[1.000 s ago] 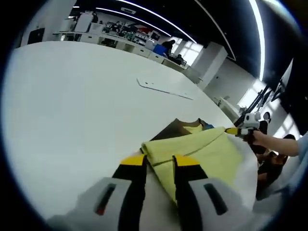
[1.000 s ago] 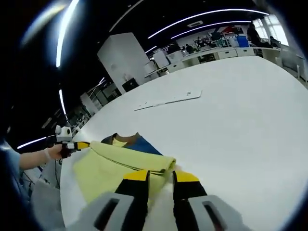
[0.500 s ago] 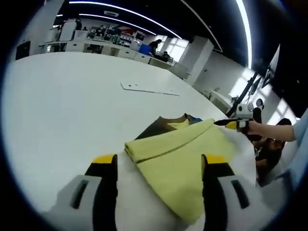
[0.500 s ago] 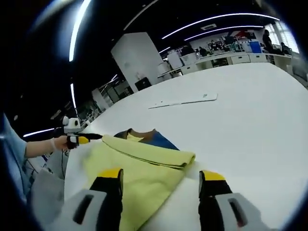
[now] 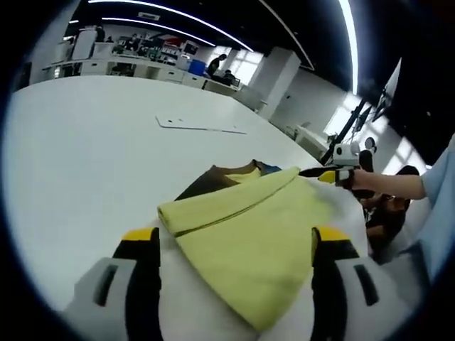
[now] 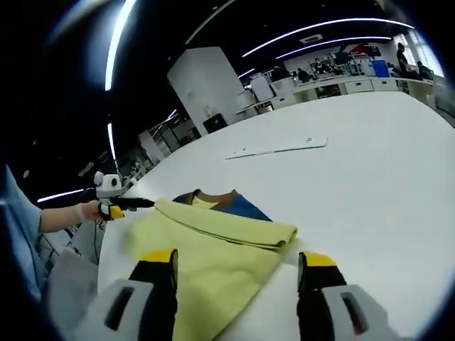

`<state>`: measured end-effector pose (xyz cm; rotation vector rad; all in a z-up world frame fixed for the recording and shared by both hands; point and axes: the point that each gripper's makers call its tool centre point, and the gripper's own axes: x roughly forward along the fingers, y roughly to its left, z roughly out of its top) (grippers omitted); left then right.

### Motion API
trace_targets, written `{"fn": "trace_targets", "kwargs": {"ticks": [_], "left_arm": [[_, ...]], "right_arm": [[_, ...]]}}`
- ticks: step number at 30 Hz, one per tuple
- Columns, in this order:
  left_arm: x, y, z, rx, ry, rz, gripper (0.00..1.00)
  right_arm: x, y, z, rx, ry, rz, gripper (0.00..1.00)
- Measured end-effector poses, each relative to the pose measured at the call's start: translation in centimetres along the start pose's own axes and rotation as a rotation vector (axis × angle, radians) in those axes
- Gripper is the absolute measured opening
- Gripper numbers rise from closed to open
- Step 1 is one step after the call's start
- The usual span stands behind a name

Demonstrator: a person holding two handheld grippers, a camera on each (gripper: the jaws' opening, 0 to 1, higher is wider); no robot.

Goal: Fold the garment on the visible template until the final outline fits inside the template.

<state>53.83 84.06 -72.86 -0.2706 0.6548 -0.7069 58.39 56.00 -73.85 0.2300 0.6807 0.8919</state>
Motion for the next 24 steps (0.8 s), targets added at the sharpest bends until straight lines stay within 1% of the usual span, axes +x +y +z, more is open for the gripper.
{"fn": "trace_targets", "kwargs": {"ticks": [8, 13, 17, 22, 24], "left_arm": [[0.5, -0.4, 0.0, -0.011, -0.001, -0.012, 0.83], [0.4, -0.9, 0.8, -0.006, -0.027, -0.020, 0.83], [0.5, -1.1, 0.9, -0.009, -0.030, -0.027, 0.83], [1.2, -1.3, 0.6, -0.021, -0.020, -0.040, 0.83], [1.5, -1.5, 0.9, -0.021, -0.033, -0.049, 0.82]], "right_arm": [[0.3, 0.2, 0.1, -0.003, -0.002, 0.007, 0.67], [0.6, 0.5, 0.2, -0.010, -0.004, 0.019, 0.67], [0.9, 1.0, 0.5, -0.011, -0.009, 0.033, 0.67], [1.5, 1.4, 0.5, -0.012, -0.002, 0.046, 0.67], [1.8, 1.6, 0.5, -0.013, -0.002, 0.052, 0.67]]}}
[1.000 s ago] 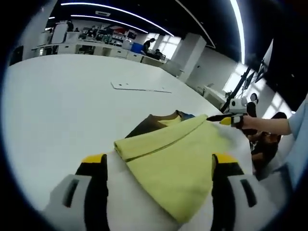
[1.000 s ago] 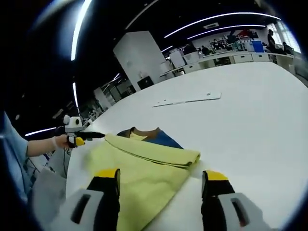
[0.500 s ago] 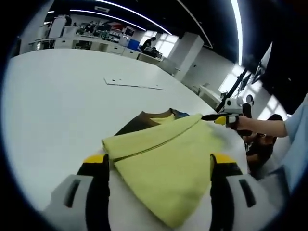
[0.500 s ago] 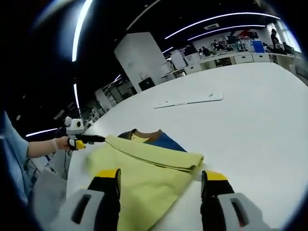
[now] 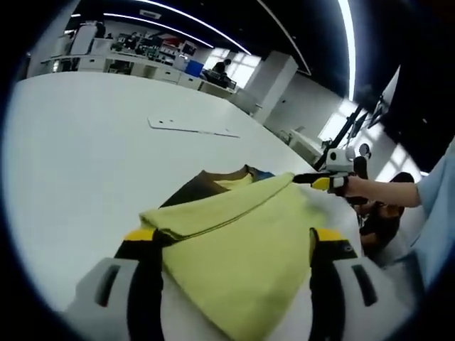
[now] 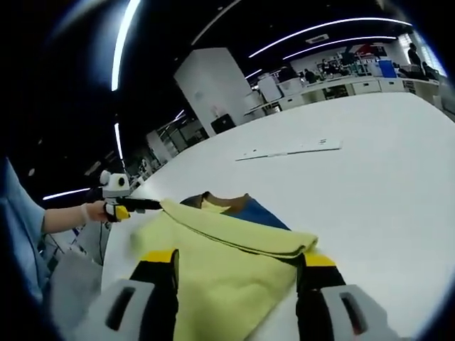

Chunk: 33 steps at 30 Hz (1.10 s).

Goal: Fold the garment on the visible template until the final outline fits inside the template.

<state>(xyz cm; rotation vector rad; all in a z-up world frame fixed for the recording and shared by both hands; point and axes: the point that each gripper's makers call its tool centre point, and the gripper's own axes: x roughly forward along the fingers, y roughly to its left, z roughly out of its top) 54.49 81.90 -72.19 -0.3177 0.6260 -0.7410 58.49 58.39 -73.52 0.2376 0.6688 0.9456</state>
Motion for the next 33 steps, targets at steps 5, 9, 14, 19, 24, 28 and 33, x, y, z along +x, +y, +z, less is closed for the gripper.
{"fn": "trace_targets", "kwargs": {"ticks": [5, 9, 14, 19, 24, 28, 33], "left_arm": [[1.1, 0.0, 0.3, -0.010, -0.005, -0.010, 0.82], [1.5, 0.8, 0.9, -0.014, -0.024, 0.007, 0.83], [1.7, 2.1, 1.8, -0.057, -0.052, 0.016, 0.83], [1.7, 2.3, 1.6, -0.065, -0.045, 0.028, 0.84], [1.7, 2.3, 1.4, -0.063, -0.037, 0.028, 0.84], [1.7, 2.2, 1.5, -0.063, -0.037, 0.029, 0.84], [1.5, 2.0, 1.4, -0.052, -0.030, 0.029, 0.84]], "right_arm": [[1.0, 0.1, 0.4, -0.002, -0.002, 0.010, 0.67], [1.7, -0.1, 1.0, -0.003, -0.012, 0.010, 0.67], [2.3, -0.8, 1.2, -0.007, -0.006, -0.002, 0.67], [2.5, -1.2, 1.3, -0.006, -0.005, -0.011, 0.66], [2.5, -1.3, 1.3, -0.011, 0.000, -0.012, 0.66], [2.4, -1.3, 1.2, -0.015, 0.005, -0.012, 0.66], [2.1, -1.0, 1.1, -0.034, 0.013, -0.014, 0.67]]}}
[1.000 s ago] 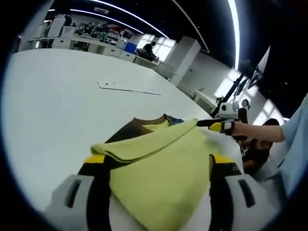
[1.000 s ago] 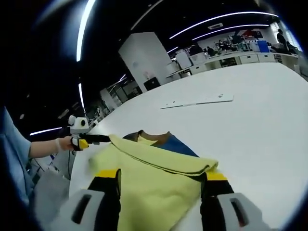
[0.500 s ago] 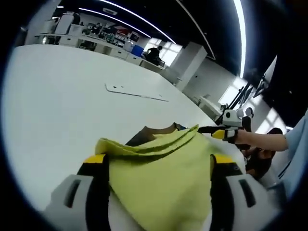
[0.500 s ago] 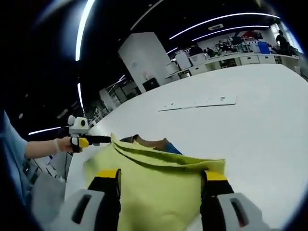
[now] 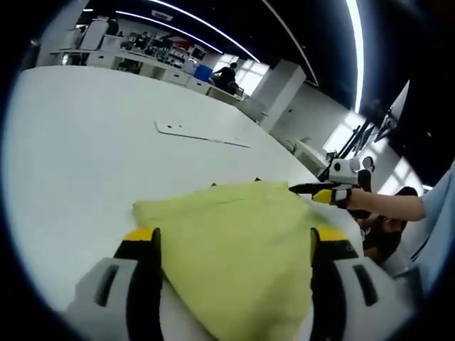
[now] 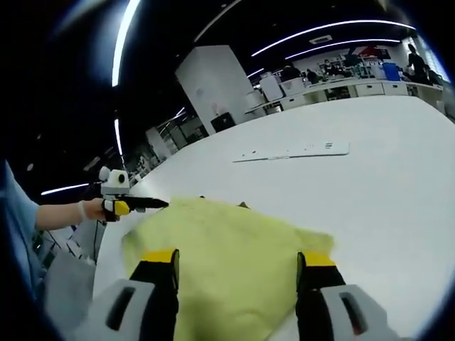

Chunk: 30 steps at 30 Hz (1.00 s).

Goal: Fold the garment on the visible template until the final outline fits inside the template.

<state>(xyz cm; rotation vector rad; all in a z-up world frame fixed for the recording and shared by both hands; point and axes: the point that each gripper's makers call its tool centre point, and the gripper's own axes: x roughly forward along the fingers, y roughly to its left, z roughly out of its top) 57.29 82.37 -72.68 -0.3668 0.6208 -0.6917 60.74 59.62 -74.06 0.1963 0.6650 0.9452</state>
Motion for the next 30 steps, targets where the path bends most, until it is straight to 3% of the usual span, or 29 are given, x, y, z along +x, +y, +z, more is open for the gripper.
{"fn": "trace_targets", "kwargs": {"ticks": [14, 18, 30], "left_arm": [[-1.2, -1.4, -1.0, 0.047, 0.033, -0.008, 0.81], [-1.8, -2.3, -1.7, 0.043, 0.039, -0.034, 0.76], [-4.1, -2.6, -2.4, 0.042, 0.038, -0.012, 0.69]], "right_arm": [[-1.3, 1.0, -1.3, -0.060, 0.027, -0.009, 0.67], [-2.2, 1.1, -1.7, -0.038, 0.018, -0.009, 0.67], [-5.1, 1.3, -2.0, -0.013, -0.015, -0.037, 0.66]]}}
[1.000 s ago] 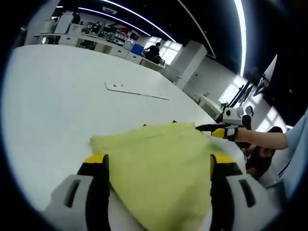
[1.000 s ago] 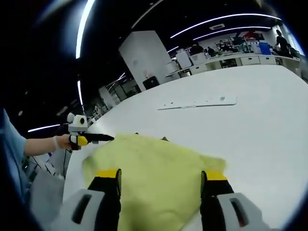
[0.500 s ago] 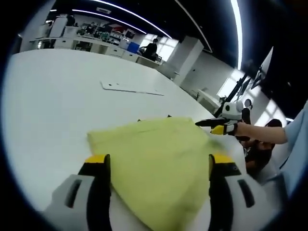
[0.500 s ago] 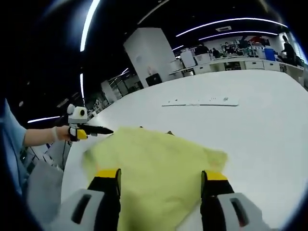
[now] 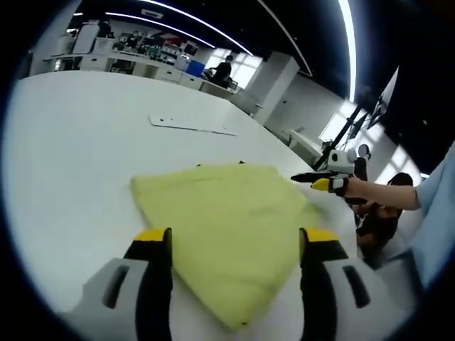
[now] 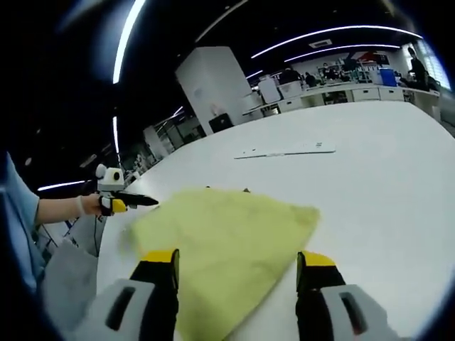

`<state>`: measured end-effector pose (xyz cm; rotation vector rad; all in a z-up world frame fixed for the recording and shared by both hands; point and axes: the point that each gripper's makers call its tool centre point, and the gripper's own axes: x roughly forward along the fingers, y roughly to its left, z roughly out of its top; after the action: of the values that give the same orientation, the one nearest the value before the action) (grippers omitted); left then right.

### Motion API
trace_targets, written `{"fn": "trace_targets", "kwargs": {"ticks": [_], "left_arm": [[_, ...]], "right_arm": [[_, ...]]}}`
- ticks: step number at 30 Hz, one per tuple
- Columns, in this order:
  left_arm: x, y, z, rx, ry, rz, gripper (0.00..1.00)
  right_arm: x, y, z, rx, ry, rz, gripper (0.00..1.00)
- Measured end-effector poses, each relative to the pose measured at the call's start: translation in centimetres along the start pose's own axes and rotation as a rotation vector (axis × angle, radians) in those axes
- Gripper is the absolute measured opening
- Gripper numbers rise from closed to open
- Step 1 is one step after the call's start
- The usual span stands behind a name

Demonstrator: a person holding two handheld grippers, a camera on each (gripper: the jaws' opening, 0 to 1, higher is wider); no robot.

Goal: Fold the garment on the visible template until the final outline fits inside the template.

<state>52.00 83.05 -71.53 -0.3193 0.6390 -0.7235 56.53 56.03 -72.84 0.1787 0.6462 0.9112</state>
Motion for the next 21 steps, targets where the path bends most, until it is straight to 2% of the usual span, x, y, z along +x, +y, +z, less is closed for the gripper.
{"fn": "trace_targets", "kwargs": {"ticks": [5, 8, 11, 21], "left_arm": [[-0.6, -0.5, -0.6, 0.023, 0.014, 0.012, 0.69], [-0.9, -1.0, -0.8, 0.029, 0.015, -0.001, 0.65], [-1.3, -1.3, -0.9, 0.042, 0.014, 0.007, 0.67], [-3.5, -1.6, -2.5, 0.053, 0.028, 0.025, 0.63]], "right_arm": [[-1.4, 0.2, -0.2, 0.000, -0.006, -0.010, 0.66], [-2.3, 0.3, -0.4, -0.004, -0.009, -0.018, 0.66], [-3.3, 0.3, -0.7, -0.004, -0.012, -0.025, 0.66], [-5.8, 0.4, -2.8, 0.012, 0.006, -0.045, 0.66]]}}
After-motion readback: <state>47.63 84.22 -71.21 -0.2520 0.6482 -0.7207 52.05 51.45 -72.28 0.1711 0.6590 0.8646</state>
